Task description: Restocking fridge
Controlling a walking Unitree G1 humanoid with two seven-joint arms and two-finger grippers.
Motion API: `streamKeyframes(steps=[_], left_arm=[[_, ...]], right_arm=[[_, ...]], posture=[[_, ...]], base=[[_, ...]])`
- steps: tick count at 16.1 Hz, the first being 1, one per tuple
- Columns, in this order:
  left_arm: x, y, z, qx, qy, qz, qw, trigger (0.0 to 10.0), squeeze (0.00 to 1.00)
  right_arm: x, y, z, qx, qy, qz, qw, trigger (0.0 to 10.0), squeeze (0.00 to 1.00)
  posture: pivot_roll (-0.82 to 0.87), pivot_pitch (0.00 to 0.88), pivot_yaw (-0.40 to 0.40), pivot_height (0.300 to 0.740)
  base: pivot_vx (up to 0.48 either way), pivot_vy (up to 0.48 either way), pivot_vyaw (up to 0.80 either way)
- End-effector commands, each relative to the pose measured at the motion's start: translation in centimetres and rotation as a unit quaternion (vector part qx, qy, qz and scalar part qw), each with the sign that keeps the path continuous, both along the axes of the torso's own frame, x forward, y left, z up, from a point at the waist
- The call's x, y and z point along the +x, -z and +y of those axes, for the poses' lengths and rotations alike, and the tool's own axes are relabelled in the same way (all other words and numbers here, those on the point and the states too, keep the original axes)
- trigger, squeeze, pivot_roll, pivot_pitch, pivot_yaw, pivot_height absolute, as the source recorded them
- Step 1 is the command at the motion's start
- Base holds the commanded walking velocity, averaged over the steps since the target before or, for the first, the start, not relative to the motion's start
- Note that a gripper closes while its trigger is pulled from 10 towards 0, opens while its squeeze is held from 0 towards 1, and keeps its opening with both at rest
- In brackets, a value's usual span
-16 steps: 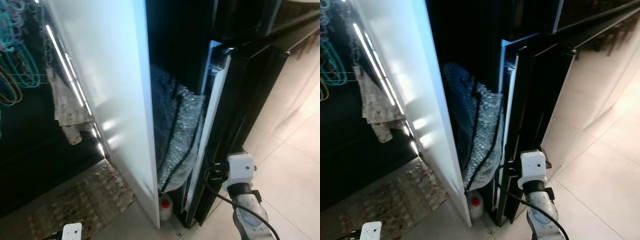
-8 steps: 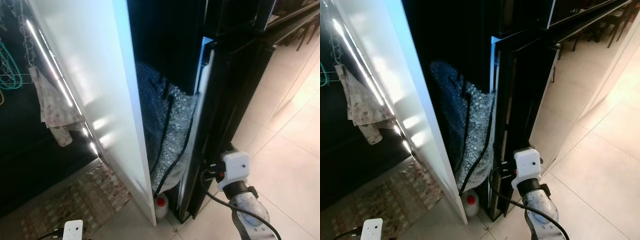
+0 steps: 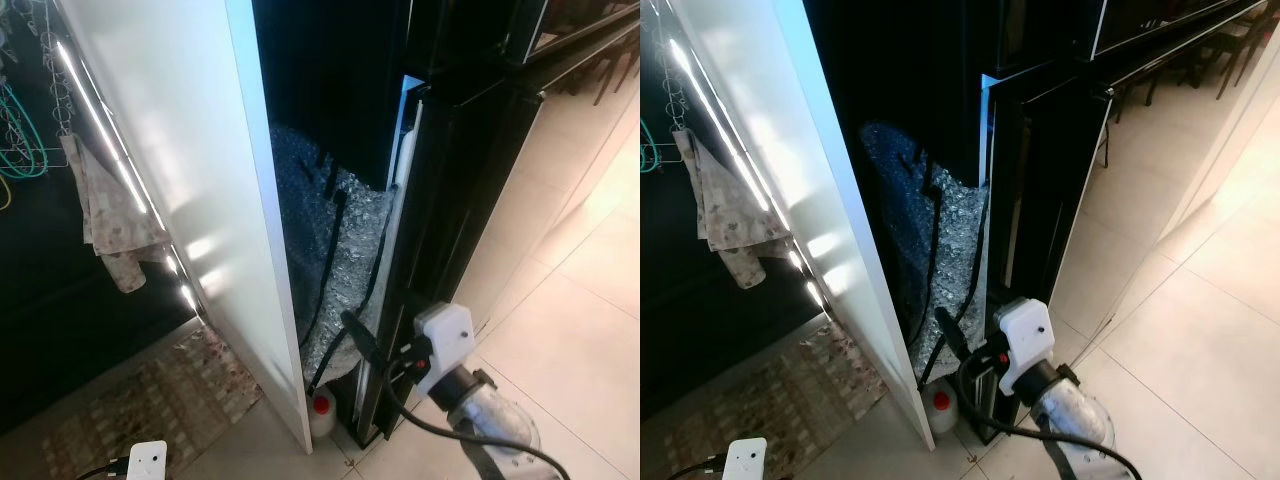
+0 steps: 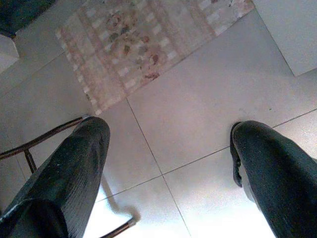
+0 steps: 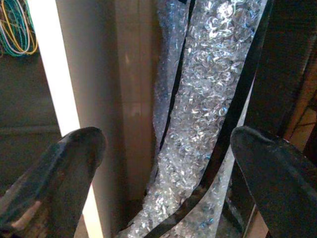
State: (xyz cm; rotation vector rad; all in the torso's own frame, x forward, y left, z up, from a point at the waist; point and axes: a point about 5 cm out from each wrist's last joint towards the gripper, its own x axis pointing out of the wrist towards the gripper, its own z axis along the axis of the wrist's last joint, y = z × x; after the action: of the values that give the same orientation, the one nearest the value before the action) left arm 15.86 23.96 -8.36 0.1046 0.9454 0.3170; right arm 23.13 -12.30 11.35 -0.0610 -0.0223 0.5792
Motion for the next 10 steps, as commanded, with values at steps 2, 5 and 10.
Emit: streamKeyframes(steps=[2,5,10], left_arm=[[-0.5,0.3,0.0,-0.002,0.007,0.015,1.0,10.0,0.0],[-0.6,0.3,0.0,-0.002,0.006,0.017,1.0,10.0,0.0],[-0.5,0.3,-0.1,-0.002,0.01,0.017,1.0,10.0,0.0]], right_arm=[[1.0,-0.5,-1.0,-0.019,0.025,-0.008,0.999,10.0,0.0],[1.9,-0.5,-1.7,-0.024,0.06,-0.011,0.998,10.0,0.0],[3.3,-0.6,-0.7,-0.013,0.043,-0.016,0.999,10.0,0.0]], posture=[[-0.12,0.0,0.06,0.74],[-0.12,0.0,0.066,0.74],[-0.12,0.0,0.072,0.74]], base=[[0.0,0.0,0.0],[0.0,0.0,0.0],[0.0,0.0,0.0]])
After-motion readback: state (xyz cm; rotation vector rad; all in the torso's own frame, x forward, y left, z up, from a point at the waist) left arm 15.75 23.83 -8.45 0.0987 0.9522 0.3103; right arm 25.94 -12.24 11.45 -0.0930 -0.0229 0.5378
